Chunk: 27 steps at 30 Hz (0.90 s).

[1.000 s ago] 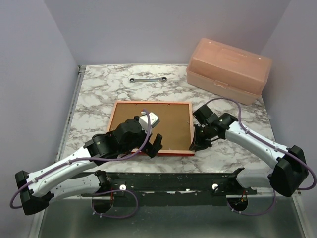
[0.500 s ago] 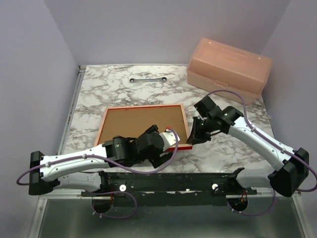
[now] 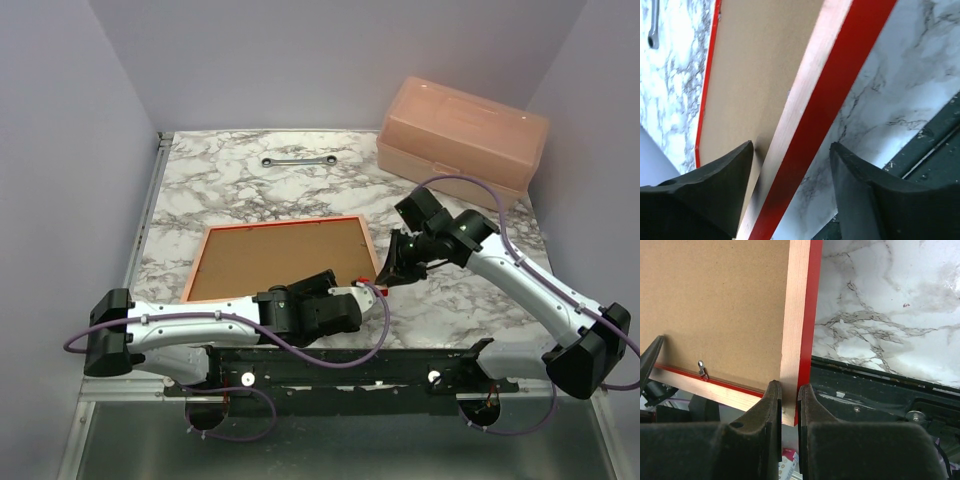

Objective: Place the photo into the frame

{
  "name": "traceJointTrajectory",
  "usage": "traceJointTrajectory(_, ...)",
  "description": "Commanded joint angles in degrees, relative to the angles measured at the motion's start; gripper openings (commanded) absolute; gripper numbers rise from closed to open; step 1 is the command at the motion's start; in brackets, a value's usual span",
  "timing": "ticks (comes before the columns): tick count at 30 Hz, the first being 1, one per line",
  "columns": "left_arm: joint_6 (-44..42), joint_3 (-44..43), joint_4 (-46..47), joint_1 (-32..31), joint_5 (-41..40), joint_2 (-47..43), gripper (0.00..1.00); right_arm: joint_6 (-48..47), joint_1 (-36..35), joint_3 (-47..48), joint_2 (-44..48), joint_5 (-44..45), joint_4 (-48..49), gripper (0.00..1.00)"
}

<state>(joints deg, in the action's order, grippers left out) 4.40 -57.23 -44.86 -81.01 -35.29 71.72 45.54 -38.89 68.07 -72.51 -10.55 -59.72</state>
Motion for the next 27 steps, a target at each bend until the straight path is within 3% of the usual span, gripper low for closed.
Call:
traceJointTrajectory(1,0.9,-2.4,-2.2,-1.1,-11.1,1.6,0.57,0.6,0.0,3.0,3.2,-5.6,3.5,0.01)
traceJointTrajectory(7,-0.4,-3.2,-2.9,-1.8,-15.9,3.0,0.24,0.7,0.0,2.1,4.7,-6.6,5.6,0.03)
traceJointTrajectory(11,-0.5,-3.8,-3.4,-2.2,-16.0,2.2,0.15,0.7,-0.1,2.1,6.7,-5.0,7.2,0.10)
traceJointTrajectory(13,-0.5,-4.2,-3.8,-2.3,-16.0,1.2,0.11,0.2,-0.1,2.7,8.1,-2.8,7.9,0.37)
traceJointTrajectory(15,-0.5,-4.8,-4.1,-2.4,-15.4,-0.1,0.08,-0.8,0.0,3.4,9.6,-0.2,8.6,0.58)
traceJointTrajectory(20,-1.0,-6.1,-4.6,-2.4,-12.8,-4.7,0.04,-5.6,0.0,4.9,12.6,4.5,11.0,0.93)
traceJointTrajectory(22,-1.0,-6.7,-4.9,-2.4,-11.8,-6.5,0.04,-7.9,0.0,5.3,13.7,5.7,12.2,1.00)
traceJointTrajectory(27,-1.0,-7.8,-6.2,-2.4,-9.1,-10.3,0.01,-13.6,0.0,2.9,20.3,8.8,20.2,1.00)
